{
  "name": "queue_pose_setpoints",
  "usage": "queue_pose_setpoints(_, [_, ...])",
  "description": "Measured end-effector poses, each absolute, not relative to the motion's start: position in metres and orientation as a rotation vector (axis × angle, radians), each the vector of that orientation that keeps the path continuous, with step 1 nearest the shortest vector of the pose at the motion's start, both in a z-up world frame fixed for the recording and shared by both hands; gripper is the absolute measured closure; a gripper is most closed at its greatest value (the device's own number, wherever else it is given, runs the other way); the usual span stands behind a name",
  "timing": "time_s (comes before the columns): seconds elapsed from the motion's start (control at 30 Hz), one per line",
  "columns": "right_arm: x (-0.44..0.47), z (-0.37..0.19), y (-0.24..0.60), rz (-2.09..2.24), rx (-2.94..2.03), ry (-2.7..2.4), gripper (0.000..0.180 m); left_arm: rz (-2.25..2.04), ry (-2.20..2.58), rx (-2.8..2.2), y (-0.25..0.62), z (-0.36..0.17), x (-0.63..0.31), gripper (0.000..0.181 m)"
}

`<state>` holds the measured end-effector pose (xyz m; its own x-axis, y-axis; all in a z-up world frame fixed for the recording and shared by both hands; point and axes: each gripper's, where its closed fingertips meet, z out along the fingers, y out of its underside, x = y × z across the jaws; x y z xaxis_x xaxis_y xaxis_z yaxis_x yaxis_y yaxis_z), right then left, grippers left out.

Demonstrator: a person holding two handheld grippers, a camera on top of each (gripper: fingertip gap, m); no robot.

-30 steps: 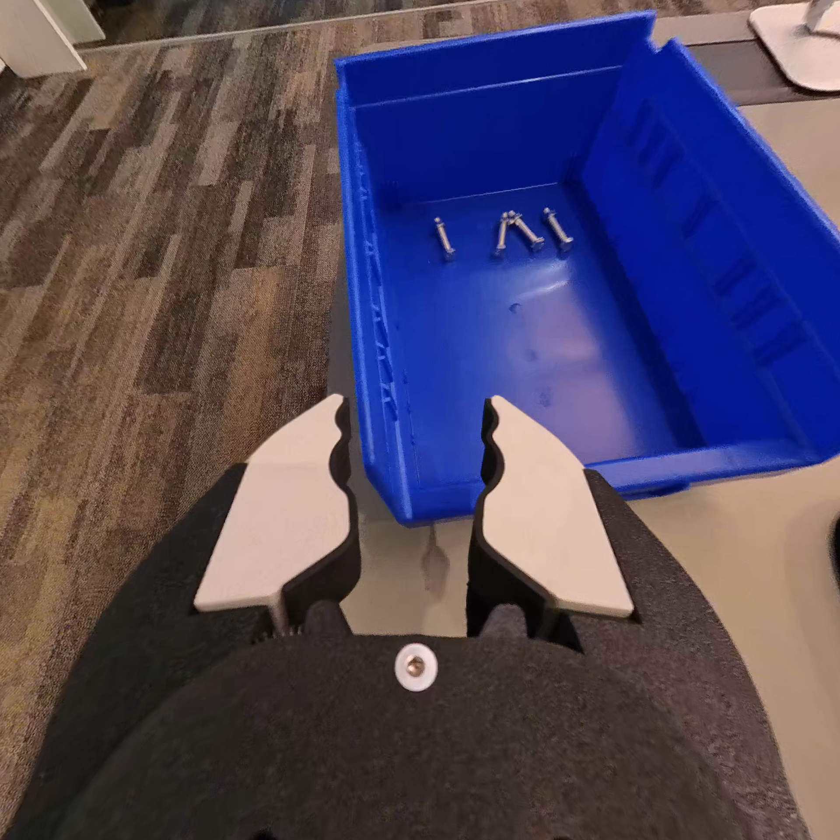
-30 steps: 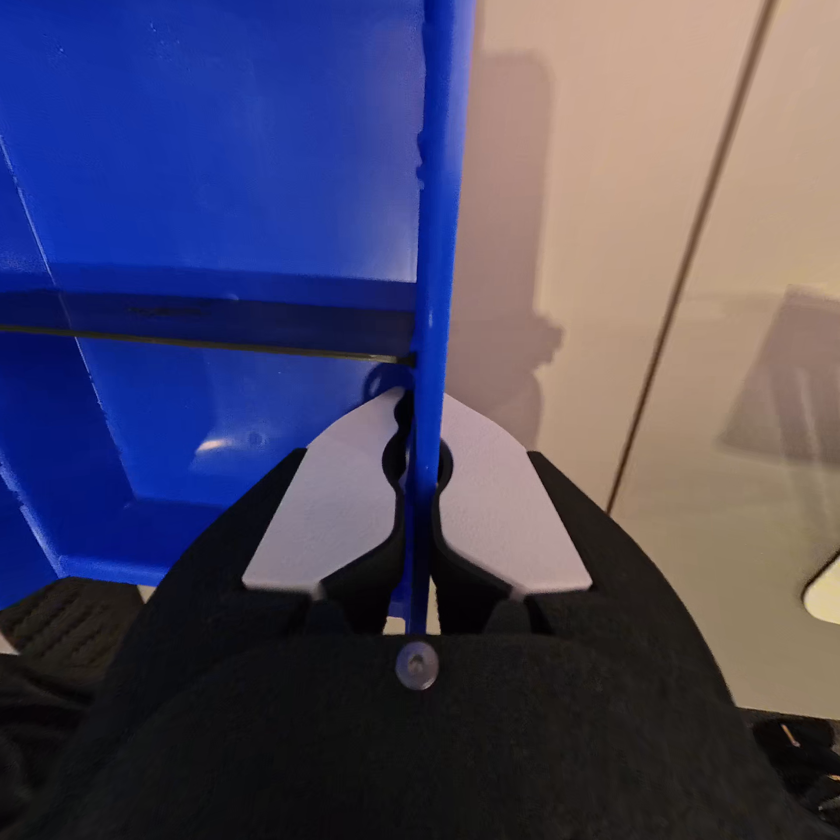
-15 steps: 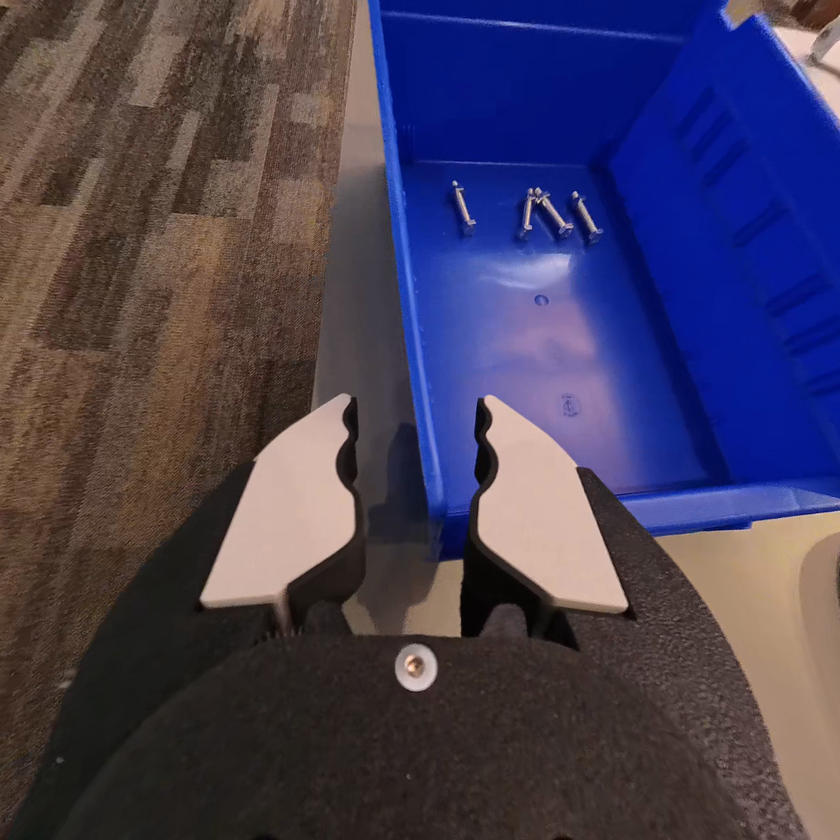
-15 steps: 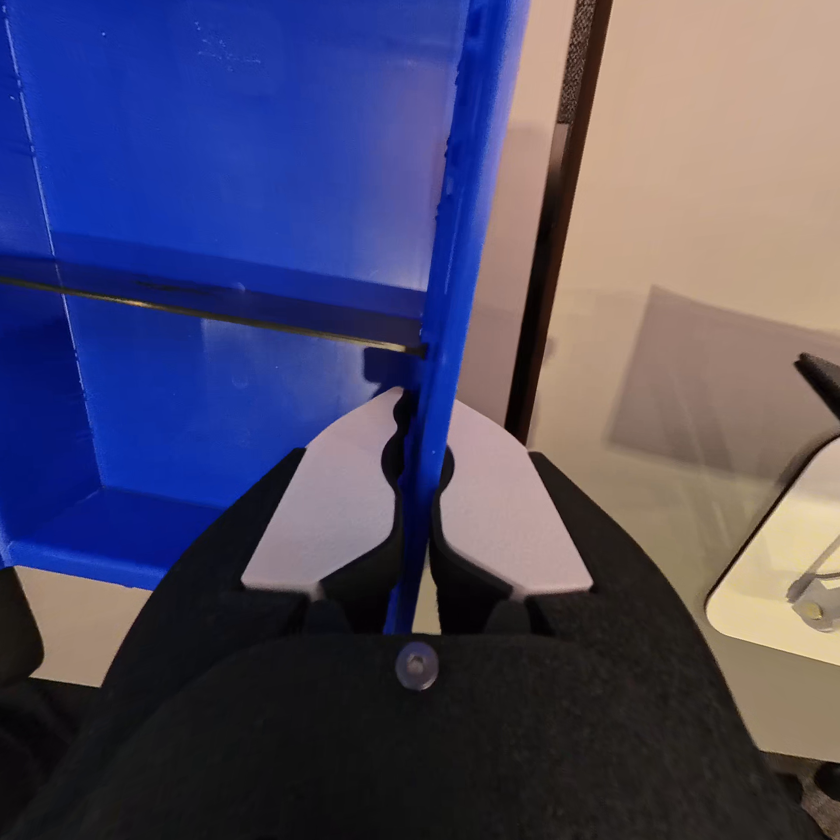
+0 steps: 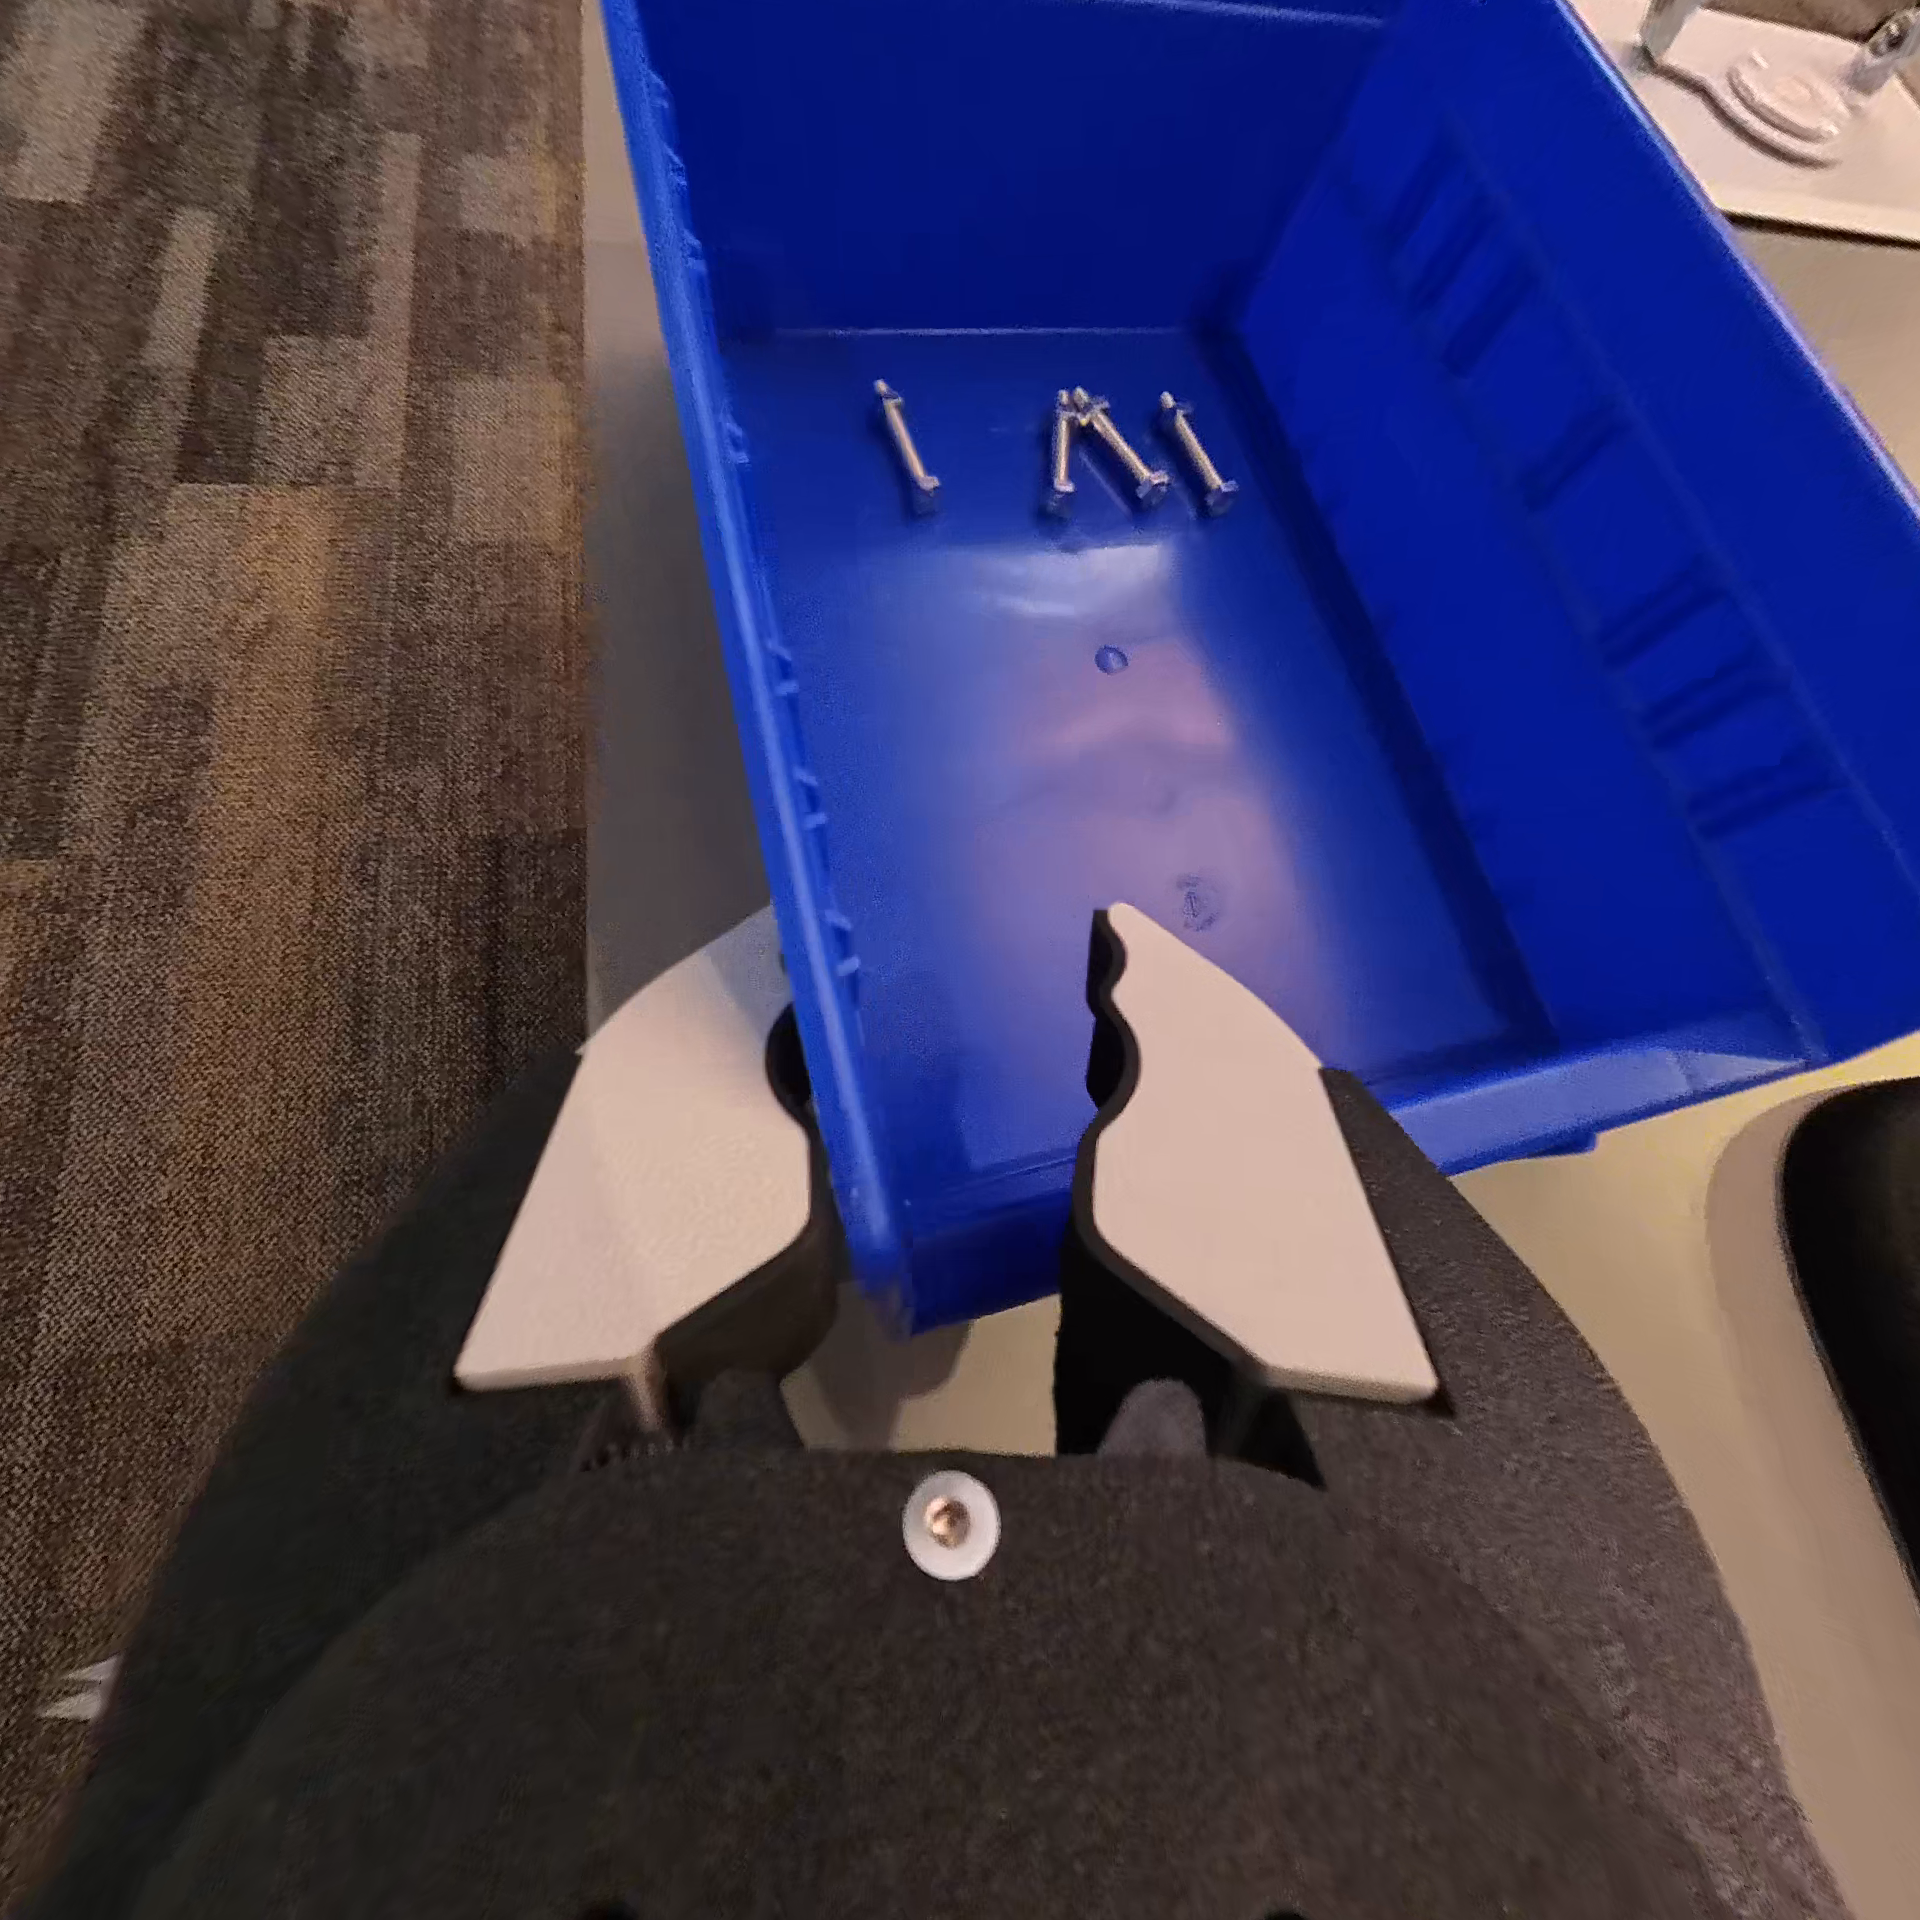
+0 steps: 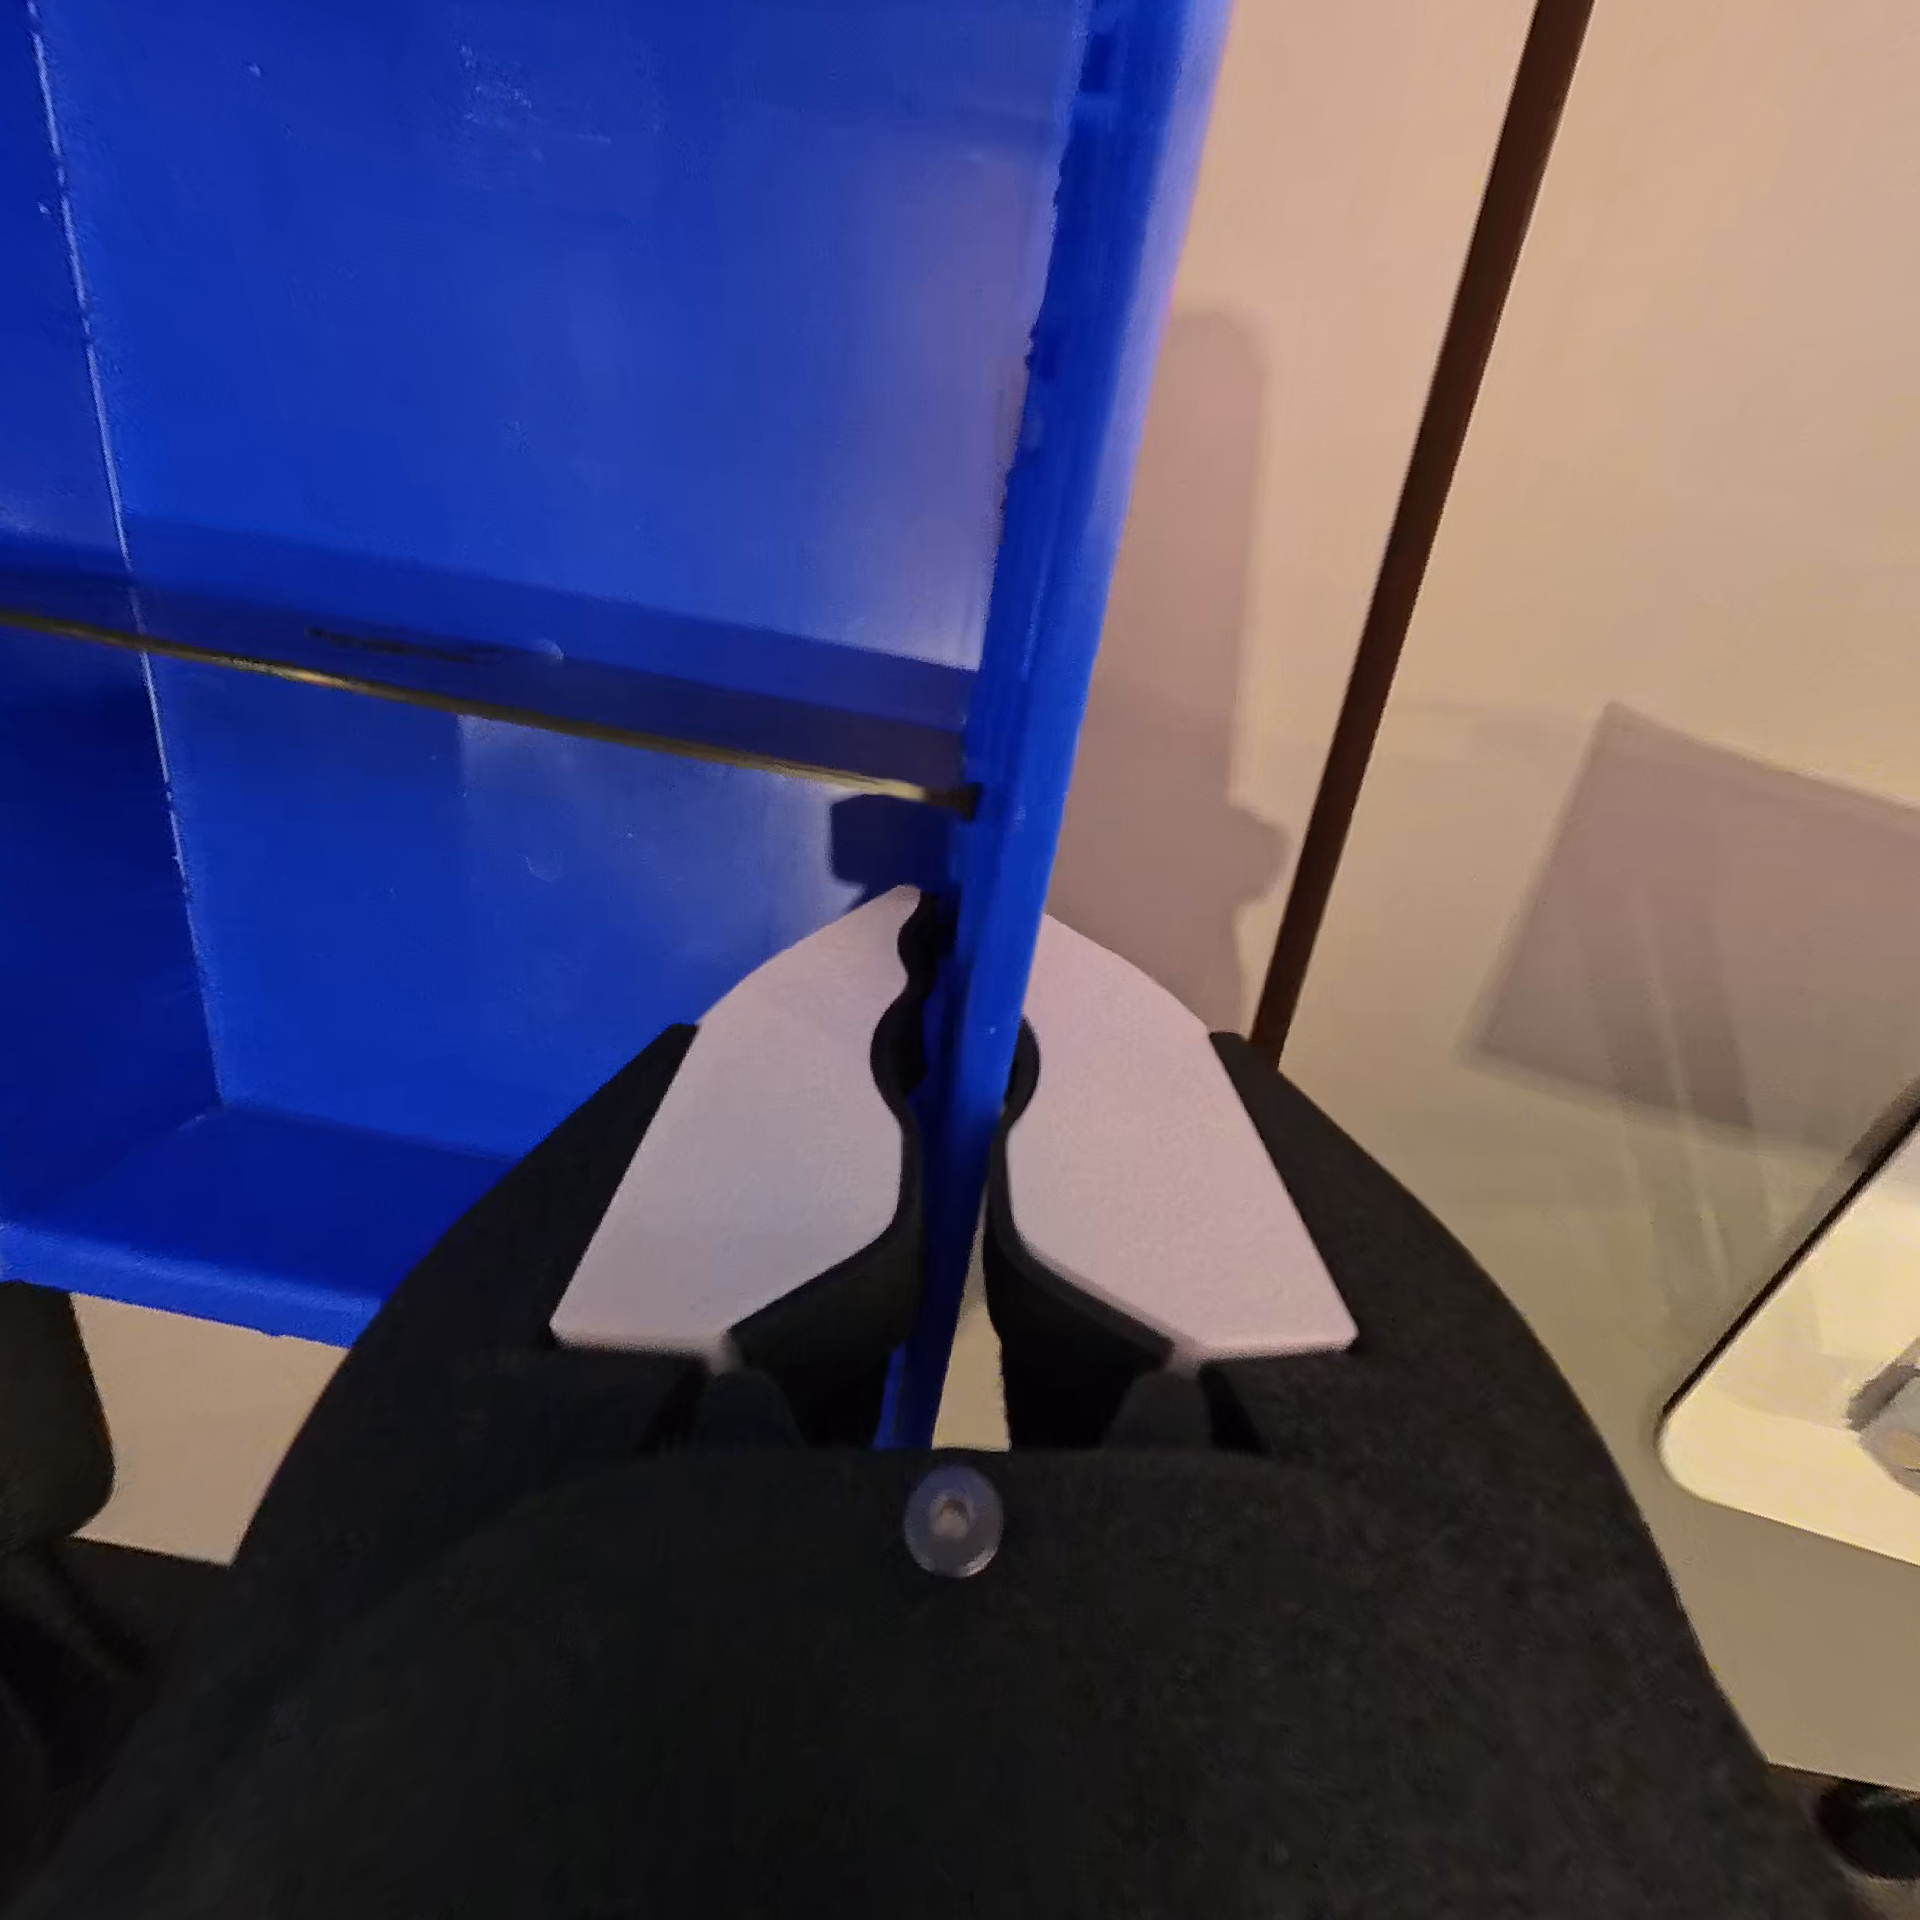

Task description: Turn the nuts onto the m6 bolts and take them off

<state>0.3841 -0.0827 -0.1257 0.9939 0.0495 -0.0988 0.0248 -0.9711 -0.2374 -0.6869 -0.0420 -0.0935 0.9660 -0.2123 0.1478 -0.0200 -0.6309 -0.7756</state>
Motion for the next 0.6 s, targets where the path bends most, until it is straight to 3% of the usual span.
queue_pose_setpoints(0.2, [0.388,-0.121,-0.077,-0.034,-2.820,-0.194,0.162,-0.288,0.149,-2.272,-0.042,-0.096,-0.686,0.132])
queue_pose_setpoints(0.33, [0.384,-0.107,-0.069,-0.039,-2.725,-0.145,0.143,-0.214,0.145,-2.259,-0.037,-0.090,-0.699,0.157])
queue_pose_setpoints(0.6, [0.380,-0.083,-0.072,-0.139,-2.633,-0.198,0.131,-0.222,0.122,-2.254,-0.034,-0.090,-0.705,0.164])
